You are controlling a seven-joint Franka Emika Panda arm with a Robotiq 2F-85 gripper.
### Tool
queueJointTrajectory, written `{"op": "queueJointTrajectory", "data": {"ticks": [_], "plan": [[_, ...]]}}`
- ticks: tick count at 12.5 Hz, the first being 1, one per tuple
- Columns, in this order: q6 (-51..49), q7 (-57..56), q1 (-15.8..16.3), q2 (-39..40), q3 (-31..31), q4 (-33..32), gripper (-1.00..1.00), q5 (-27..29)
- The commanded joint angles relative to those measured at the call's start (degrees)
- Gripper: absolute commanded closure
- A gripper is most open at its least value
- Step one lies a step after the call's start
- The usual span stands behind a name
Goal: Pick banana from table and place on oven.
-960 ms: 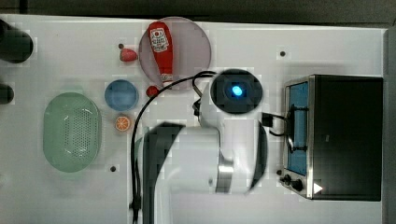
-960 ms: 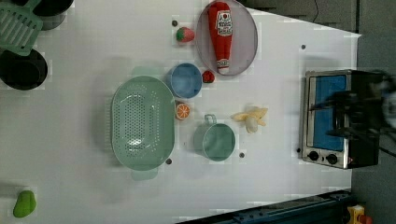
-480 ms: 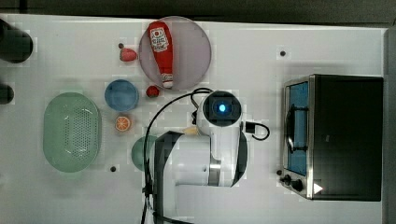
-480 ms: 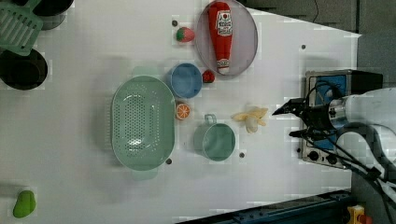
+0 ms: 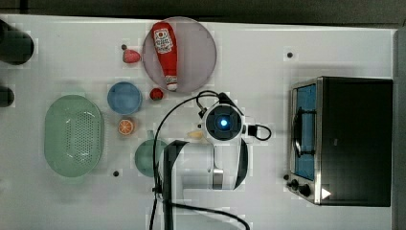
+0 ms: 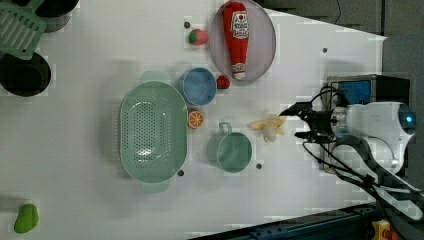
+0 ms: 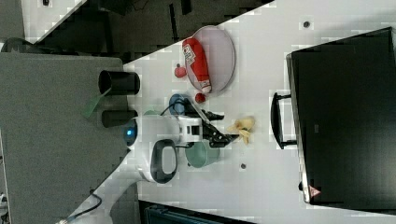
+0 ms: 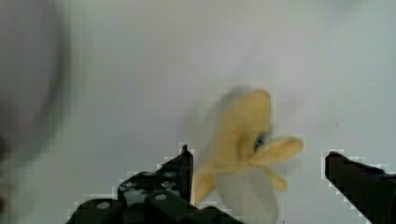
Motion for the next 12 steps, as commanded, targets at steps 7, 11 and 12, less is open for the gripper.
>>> {"op": "queueJointTrajectory", "data": {"ticks": [7, 11, 12], "plan": [[7.49, 1.63, 0.05, 6.98, 1.06, -1.41, 0.06, 0.37], [7.50, 1.63, 0.06, 5.62, 1.12, -1.40, 0.50, 0.37], [7.44, 1.63, 0.06, 3.88, 1.13, -1.41, 0.50, 0.37]]}}
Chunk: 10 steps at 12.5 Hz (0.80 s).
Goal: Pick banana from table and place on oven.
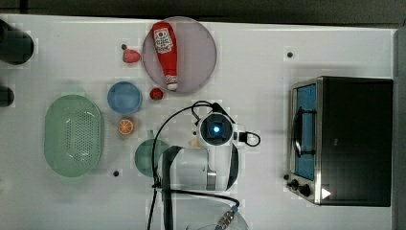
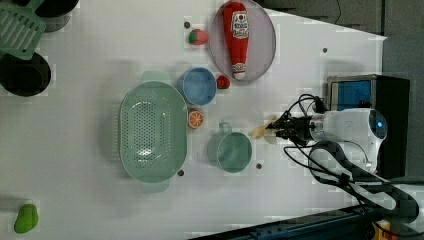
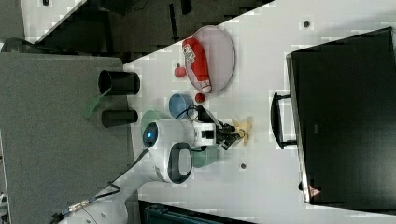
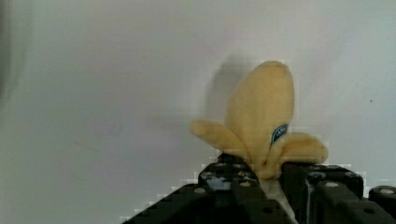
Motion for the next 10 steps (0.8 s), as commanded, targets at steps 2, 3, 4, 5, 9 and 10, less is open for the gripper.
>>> {"op": "queueJointTrajectory", "data": {"ticks": [2, 3, 4, 5, 9, 10], "plan": [[-0.63, 1.57, -0.43, -8.20, 0.31, 0.86, 0.50, -1.11], [-2.30, 1.57, -0.44, -11.60, 0.31, 1.25, 0.50, -1.11], [-5.65, 1.57, -0.40, -14.97, 0.34, 2.12, 0.50, -1.11], [-10.86, 1.57, -0.37, -18.06, 0.34, 3.43, 0.50, -1.11], [-32.49, 1.56, -0.34, -26.77, 0.06, 13.60, 0.50, -1.07], [-36.83, 1.56, -0.69, -27.62, -0.79, 16.42, 0.50, -1.06]]}}
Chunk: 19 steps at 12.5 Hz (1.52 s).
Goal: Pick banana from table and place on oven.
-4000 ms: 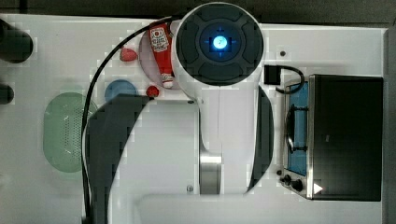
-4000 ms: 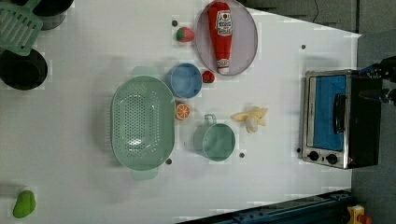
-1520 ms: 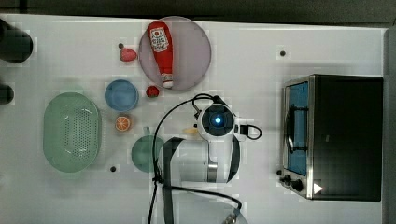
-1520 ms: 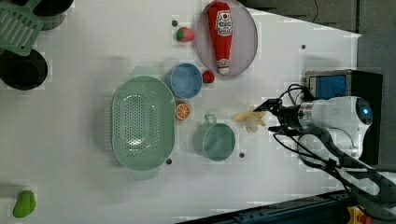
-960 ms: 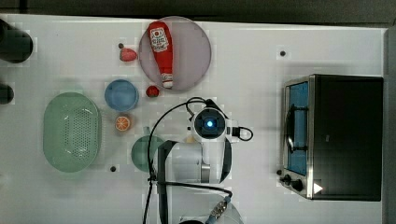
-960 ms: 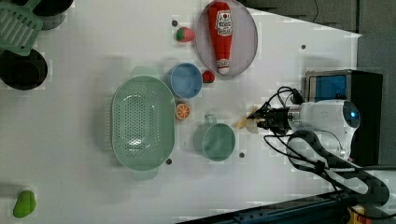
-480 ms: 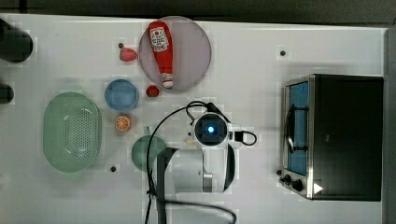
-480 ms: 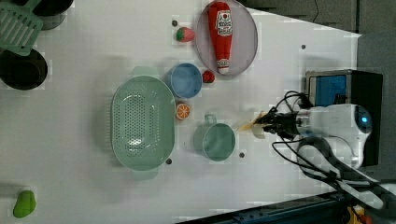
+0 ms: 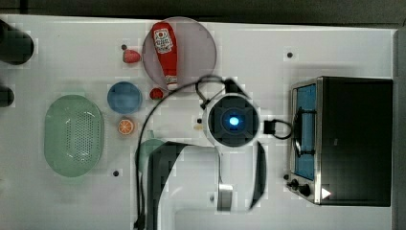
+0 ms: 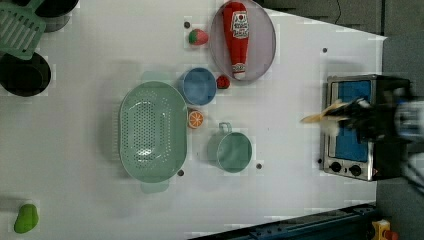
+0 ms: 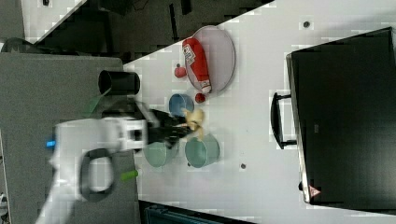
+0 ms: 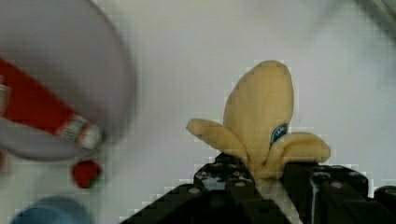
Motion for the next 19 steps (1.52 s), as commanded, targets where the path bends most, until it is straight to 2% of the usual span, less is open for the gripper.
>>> {"op": "queueJointTrajectory", "data": {"ticks": [1, 5, 9, 12, 15, 18, 19], "plan": [[-9.07, 1.43, -0.25, -1.74, -1.90, 7.48, 0.50, 0.68], [-11.17, -10.96, -2.30, -0.25, -9.89, 13.29, 0.50, 0.52], [-9.36, -21.44, -4.01, 4.34, -18.77, 14.15, 0.50, 0.50], [-3.59, -26.05, -4.53, 9.28, -23.94, 14.84, 0.50, 0.46], [3.34, -31.67, -4.64, 14.49, -27.02, 15.07, 0.50, 0.13], [3.85, -32.26, -4.72, 17.67, -28.57, 15.21, 0.50, 0.13], [4.11, -32.26, -4.72, 18.04, -28.82, 15.25, 0.40, 0.08]]}}
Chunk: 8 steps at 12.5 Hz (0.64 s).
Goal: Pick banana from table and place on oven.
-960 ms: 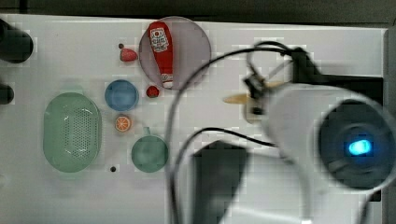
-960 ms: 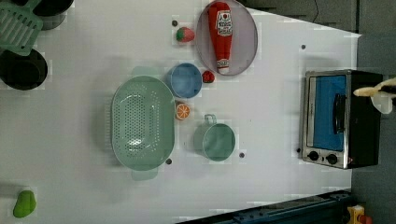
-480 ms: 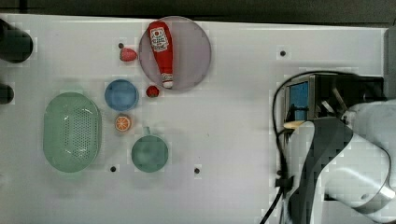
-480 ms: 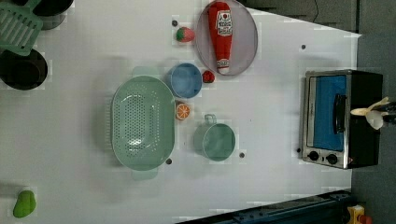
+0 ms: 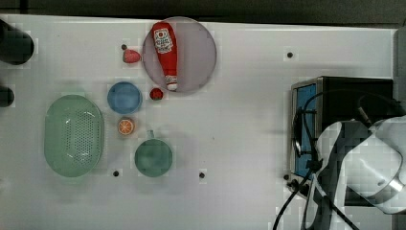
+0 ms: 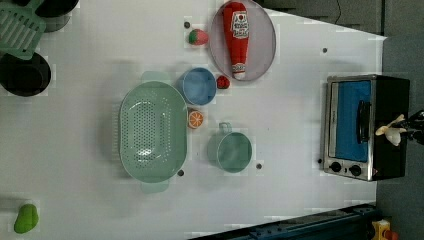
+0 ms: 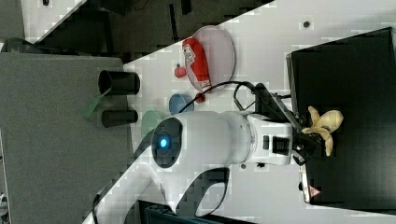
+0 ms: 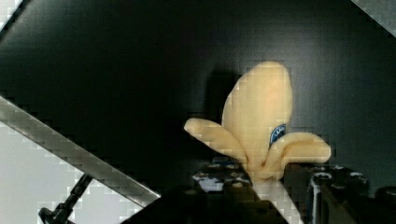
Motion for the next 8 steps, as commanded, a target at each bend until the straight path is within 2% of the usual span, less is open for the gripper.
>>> {"op": "queueJointTrajectory", "data": {"ticks": [1, 6, 8], "plan": [[0.16, -4.48, 1.22, -2.78, 0.87, 0.83, 0.21, -0.73], [0.09, -4.56, 1.30, -3.06, 0.72, 1.41, -0.93, -1.45], [-1.08, -5.13, 2.06, -3.77, 1.21, 3.01, -1.00, -2.78]]}}
